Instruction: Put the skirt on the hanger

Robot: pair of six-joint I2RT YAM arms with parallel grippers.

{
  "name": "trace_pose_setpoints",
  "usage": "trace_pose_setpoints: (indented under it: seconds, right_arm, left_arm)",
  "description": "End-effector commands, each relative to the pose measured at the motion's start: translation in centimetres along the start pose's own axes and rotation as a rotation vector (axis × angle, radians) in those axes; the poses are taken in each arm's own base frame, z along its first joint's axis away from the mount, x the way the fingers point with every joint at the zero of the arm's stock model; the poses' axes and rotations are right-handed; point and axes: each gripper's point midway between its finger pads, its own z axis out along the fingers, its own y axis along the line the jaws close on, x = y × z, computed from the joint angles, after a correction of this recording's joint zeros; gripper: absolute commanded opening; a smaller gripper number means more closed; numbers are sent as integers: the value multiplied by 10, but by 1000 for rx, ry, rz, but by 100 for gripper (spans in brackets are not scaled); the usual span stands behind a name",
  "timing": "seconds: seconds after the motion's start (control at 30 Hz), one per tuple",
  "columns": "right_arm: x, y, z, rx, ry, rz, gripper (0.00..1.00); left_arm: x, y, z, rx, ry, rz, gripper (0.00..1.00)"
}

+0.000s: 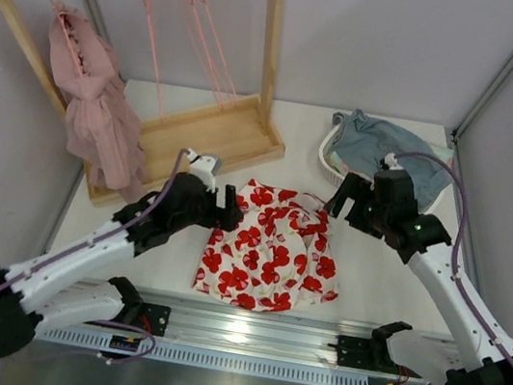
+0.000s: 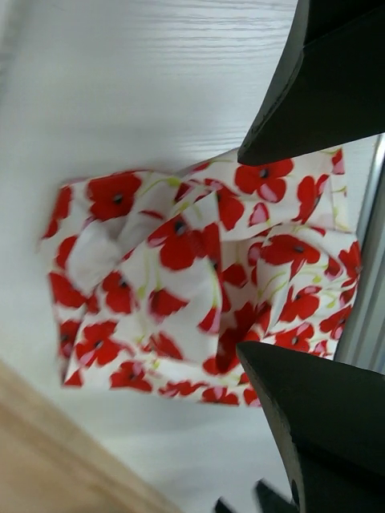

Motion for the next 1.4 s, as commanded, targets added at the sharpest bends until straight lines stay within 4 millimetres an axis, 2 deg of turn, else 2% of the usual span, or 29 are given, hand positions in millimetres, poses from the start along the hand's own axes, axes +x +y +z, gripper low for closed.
trace_pose_setpoints:
  seconds: [0.0, 0.03, 0.1, 0.17, 0.2, 0.33, 0.57, 0.63, 0.67, 0.77, 0.93, 1.1, 1.2, 1.23, 1.37]
  right_arm:
    - [23, -11, 12, 6, 43, 45, 98]
    - [26, -12, 15, 12, 50, 46, 98]
    - [28, -15, 19, 18, 59, 37, 98]
    - [27, -15, 24, 18, 61, 24, 98]
    - [26, -15, 25, 15, 59, 13, 98]
    - [24, -15, 34, 13, 62, 0, 98]
    - [23, -22, 50, 33, 81, 24, 98]
    - [21, -21, 52, 28, 75, 24, 98]
    - [19, -21, 53, 29, 71, 28, 98]
    - [14, -25, 55, 40, 66, 38, 98]
    - [11, -31, 61, 58, 71, 49, 98]
    - [7, -29, 66, 49, 79, 66, 98]
    - [6, -29, 69, 52, 84, 68, 98]
    - [6, -28, 69, 48, 83, 69, 98]
    - [5, -26, 74, 41, 82, 82, 98]
  left_arm:
    - [-38, 9, 31, -159, -86, -1, 96]
    - [-46, 7, 38, -172, -90, 26, 96]
    - [-52, 3, 61, -186, -70, 63, 94]
    - [-51, 6, 76, -207, -56, 109, 92]
    - [-58, 3, 84, -202, -75, 121, 92]
    - [-50, 10, 123, -220, -32, 179, 88]
    - [-52, 20, 165, -232, -16, 232, 82]
    - [-48, 26, 173, -240, 1, 224, 79]
    - [-42, 36, 180, -260, 22, 213, 78]
    - [-43, 40, 193, -236, 11, 168, 73]
    - [-33, 40, 204, -209, 29, 152, 67]
    - [-22, 43, 212, -192, 51, 138, 62]
    - [-20, 46, 215, -186, 46, 124, 56]
    - [-20, 48, 216, -185, 46, 121, 49]
    - [-19, 54, 220, -158, 49, 94, 33]
